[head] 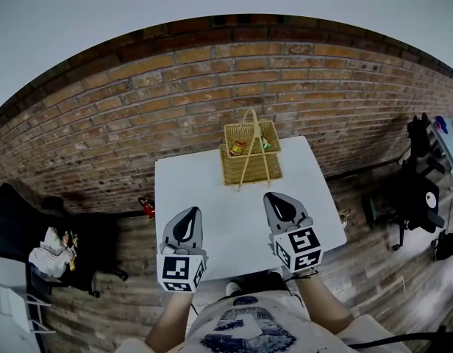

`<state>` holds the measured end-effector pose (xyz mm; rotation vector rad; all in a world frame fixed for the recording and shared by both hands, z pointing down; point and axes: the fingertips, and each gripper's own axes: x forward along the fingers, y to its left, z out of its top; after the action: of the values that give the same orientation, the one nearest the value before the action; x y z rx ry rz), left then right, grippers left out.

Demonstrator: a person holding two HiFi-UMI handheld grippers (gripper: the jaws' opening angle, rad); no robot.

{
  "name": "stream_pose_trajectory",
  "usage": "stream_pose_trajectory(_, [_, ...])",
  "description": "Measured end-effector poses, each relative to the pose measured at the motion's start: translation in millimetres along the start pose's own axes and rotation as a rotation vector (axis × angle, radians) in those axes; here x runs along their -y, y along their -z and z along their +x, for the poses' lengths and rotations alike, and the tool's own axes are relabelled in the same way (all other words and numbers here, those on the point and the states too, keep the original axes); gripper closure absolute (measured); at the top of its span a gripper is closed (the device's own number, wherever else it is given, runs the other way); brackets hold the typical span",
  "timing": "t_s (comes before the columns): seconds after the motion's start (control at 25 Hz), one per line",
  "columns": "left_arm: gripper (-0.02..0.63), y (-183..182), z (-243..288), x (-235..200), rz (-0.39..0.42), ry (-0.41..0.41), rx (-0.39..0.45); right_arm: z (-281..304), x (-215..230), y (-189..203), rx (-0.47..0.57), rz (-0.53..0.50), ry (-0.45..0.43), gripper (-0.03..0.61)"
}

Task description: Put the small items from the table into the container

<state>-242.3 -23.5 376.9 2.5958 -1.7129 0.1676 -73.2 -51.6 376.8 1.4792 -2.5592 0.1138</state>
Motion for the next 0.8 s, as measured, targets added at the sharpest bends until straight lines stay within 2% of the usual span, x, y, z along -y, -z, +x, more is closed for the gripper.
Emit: stream_pose_trajectory(0.8, [0.566, 17.4, 11.8, 8.4, -0.017, 0.027, -0.048, 3.0, 10.4, 16.6, -0.031, 0.029, -0.011, 0.558])
